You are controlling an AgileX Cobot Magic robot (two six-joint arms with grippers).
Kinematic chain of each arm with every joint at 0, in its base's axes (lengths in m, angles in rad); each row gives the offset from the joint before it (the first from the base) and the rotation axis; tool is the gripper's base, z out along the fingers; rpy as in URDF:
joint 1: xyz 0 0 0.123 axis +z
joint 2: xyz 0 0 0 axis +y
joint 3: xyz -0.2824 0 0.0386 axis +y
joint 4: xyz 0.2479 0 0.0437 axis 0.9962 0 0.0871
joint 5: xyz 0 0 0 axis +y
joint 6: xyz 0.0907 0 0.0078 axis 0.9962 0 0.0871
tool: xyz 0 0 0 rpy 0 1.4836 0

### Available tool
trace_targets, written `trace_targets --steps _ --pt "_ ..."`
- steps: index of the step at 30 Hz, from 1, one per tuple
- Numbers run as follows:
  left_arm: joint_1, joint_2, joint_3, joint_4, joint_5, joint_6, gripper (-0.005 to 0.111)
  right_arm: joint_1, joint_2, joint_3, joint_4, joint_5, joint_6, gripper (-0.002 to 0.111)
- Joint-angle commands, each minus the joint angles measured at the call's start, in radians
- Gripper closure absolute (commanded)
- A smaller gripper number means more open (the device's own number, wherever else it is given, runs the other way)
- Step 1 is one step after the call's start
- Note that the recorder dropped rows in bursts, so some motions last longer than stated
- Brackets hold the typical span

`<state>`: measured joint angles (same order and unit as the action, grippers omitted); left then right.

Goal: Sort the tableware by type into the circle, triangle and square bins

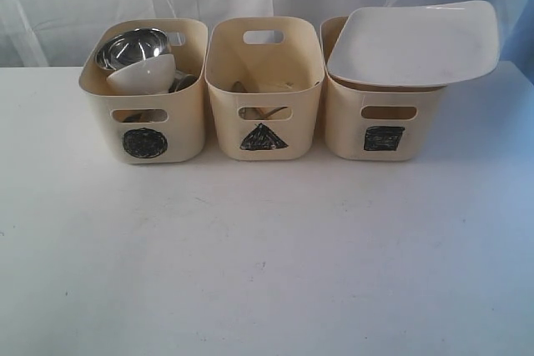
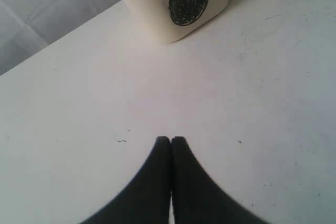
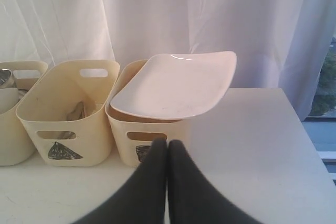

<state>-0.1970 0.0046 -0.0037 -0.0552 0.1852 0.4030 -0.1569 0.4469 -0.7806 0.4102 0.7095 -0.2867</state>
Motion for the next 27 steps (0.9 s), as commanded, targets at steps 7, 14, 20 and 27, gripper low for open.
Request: trace_targets --steps 7,14,20,27 --pt "-0.004 -0.005 0.004 -0.003 -0.002 -0.002 0.107 0.017 -0.164 0.214 -0.192 -0.011 0.183 0.108" --pt "-0.004 -0.005 0.004 -0.003 -0.002 -0.002 0.107 0.057 -0.326 0.429 -0.265 -0.174 0.183 0.108" --pt "-0.004 -0.005 0.004 -0.003 -0.002 -0.002 0.107 0.057 -0.447 0.589 -0.423 -0.247 0.186 0.108" --pt "-0.004 -0.005 0.004 -0.003 -0.002 -0.002 0.107 0.057 -0.447 0.707 -0.429 -0.293 0.186 0.108"
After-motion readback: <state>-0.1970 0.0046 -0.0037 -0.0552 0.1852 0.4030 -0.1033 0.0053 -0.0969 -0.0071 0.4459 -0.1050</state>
